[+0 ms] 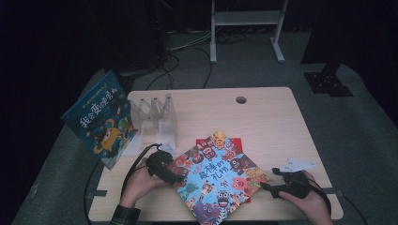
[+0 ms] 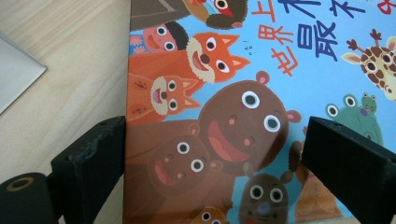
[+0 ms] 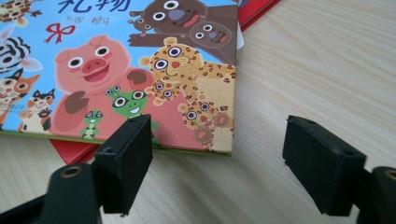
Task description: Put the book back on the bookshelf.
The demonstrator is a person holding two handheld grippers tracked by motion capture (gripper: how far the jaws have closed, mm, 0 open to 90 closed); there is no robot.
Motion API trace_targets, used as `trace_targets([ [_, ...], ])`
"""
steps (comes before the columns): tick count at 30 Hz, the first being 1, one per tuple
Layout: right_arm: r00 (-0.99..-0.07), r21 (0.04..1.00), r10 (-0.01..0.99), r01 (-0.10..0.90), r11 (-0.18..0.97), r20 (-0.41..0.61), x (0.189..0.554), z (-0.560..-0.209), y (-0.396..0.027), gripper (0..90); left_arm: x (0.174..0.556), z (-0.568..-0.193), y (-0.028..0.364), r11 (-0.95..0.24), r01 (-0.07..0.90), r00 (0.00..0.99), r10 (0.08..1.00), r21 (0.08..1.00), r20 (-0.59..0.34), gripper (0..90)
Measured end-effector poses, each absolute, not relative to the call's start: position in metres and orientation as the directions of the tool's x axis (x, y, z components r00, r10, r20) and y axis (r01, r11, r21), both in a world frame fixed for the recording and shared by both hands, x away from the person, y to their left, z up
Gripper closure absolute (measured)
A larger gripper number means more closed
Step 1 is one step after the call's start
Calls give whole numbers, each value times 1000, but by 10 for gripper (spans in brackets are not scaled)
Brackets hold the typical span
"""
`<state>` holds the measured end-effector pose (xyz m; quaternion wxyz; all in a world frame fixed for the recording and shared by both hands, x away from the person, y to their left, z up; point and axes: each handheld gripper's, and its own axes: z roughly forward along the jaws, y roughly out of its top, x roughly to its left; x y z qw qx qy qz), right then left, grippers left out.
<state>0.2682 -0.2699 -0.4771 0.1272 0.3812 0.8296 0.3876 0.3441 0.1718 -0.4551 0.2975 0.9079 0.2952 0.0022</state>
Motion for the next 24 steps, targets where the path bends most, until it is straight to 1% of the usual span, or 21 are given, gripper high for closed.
trace_targets([
  [5,-676,734,730,545,405,99,270,-478,-270,226,345,-456,174,-647,541,824,534,537,-186,68],
  [11,-673,736,734,543,405,93,274,-478,-267,235,345,-456,178,-642,551,818,541,532,-195,68],
  [24,-684,734,726,531,424,75,300,-476,-248,235,347,-456,196,-614,587,789,581,528,-200,70],
])
